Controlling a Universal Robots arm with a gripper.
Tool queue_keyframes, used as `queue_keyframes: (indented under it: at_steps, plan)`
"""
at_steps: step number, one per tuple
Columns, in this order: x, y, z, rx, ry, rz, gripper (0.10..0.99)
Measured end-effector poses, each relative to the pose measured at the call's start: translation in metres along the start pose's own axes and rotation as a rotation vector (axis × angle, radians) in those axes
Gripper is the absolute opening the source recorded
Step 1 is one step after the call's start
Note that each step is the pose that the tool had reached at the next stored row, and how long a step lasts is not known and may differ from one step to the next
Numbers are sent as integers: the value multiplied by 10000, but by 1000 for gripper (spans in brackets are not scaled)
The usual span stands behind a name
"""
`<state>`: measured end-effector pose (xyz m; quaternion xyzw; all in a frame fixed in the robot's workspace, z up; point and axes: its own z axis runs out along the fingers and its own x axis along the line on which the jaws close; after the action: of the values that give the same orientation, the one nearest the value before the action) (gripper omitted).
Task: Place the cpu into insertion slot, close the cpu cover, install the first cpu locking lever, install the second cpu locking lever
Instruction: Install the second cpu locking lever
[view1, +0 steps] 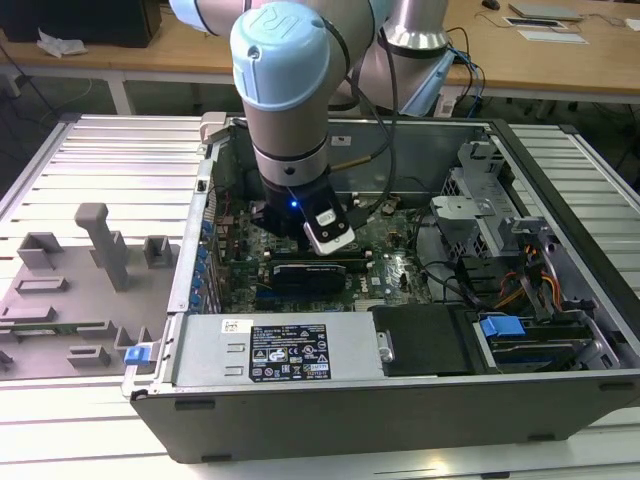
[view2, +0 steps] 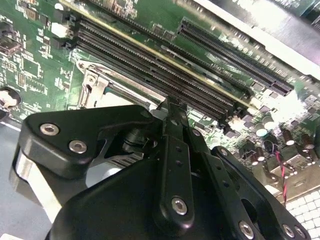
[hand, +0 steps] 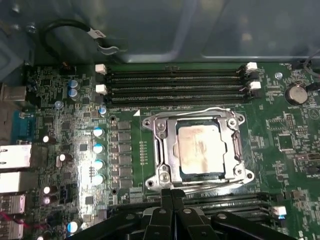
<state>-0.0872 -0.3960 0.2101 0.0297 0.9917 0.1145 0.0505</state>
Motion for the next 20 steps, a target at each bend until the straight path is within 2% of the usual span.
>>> queue_keyframes:
  at_steps: [6, 11, 13, 16, 17, 20]
  plan:
    - [32, -2, 42, -76, 4, 7, 106]
    - [33, -75, 28, -187, 9, 20, 106]
    - [40, -80, 33, -363, 18, 41, 106]
    - [68, -88, 51, -708, 35, 74, 106]
    - [82, -92, 62, -790, 39, 85, 106]
    - [103, -97, 85, -886, 41, 94, 106]
